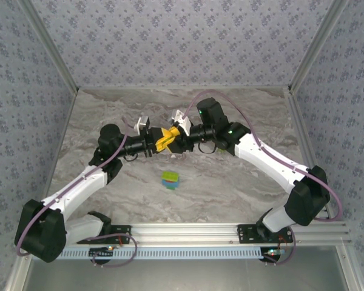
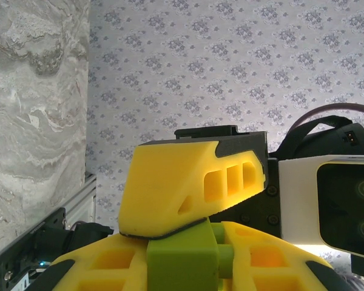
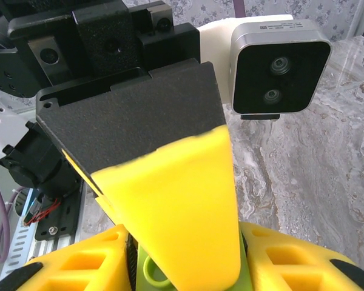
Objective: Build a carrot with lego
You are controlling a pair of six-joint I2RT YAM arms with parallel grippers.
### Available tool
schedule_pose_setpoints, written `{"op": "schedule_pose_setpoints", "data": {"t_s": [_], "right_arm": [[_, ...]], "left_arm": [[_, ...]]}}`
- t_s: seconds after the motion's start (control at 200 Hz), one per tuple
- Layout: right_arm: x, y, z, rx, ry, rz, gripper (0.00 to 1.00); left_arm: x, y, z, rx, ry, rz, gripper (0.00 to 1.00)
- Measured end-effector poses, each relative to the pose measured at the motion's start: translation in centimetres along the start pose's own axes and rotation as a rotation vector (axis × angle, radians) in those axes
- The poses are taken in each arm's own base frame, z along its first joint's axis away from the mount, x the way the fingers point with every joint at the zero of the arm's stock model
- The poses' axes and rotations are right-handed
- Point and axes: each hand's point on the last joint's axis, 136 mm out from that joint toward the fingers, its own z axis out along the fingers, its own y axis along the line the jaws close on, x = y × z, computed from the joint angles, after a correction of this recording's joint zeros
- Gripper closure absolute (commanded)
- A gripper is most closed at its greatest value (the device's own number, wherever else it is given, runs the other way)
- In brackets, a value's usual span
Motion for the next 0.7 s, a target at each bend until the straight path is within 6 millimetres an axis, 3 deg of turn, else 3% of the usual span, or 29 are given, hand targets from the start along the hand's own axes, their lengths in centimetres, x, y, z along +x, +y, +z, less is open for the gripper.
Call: {"op": "schedule_pose_setpoints", "data": {"t_s": [0.5,0.7], "right_arm": [[-0.35,0.03,-0.04,-0.023,-0.019,0.027,0.54],[-0.45,-0.01,-0.12,-0.027,-0.024,0.038,0.59]], "left_arm": [[-0.04,-0.15,-0.04,0.014,-0.005,0.016,0.93],[-0.02,-0.25,-0.06,0.017,-0.005,0.02,0.93]]}}
